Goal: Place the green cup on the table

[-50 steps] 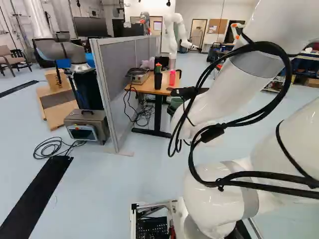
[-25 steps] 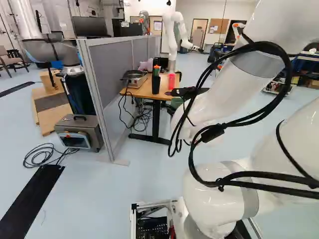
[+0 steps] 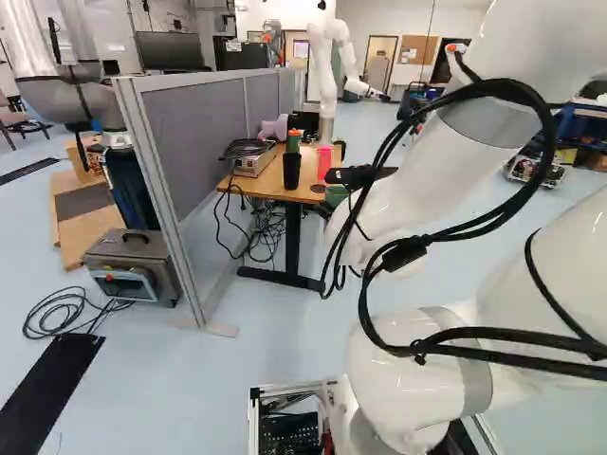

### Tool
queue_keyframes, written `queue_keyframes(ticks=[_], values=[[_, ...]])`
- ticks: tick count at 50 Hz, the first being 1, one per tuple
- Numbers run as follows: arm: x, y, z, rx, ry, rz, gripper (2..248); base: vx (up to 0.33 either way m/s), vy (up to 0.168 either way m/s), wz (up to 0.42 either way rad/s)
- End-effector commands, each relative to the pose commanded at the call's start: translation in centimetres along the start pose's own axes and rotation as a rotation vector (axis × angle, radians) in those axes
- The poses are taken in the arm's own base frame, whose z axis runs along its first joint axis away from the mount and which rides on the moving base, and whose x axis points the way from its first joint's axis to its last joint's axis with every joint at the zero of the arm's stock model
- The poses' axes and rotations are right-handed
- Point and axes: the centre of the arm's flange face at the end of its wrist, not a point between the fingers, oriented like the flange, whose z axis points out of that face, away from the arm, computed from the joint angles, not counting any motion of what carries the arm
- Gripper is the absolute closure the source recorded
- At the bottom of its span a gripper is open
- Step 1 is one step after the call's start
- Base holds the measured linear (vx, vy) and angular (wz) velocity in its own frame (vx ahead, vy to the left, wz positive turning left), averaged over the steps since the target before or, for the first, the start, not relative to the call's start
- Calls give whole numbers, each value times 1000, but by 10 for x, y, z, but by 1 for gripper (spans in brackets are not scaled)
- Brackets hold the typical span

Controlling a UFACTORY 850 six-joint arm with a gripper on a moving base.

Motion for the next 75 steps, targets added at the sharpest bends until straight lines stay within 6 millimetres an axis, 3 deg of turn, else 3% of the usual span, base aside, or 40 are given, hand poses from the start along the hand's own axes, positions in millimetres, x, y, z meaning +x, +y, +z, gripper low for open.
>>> queue_keyframes(ticks=[11, 20, 75], values=[[0, 0, 0, 0, 0, 0, 124, 232, -84, 9], [10, 4, 16, -12, -3, 4, 124, 113, -35, 18], [100, 22, 98, -54, 120, 15, 124, 0, 0, 0]])
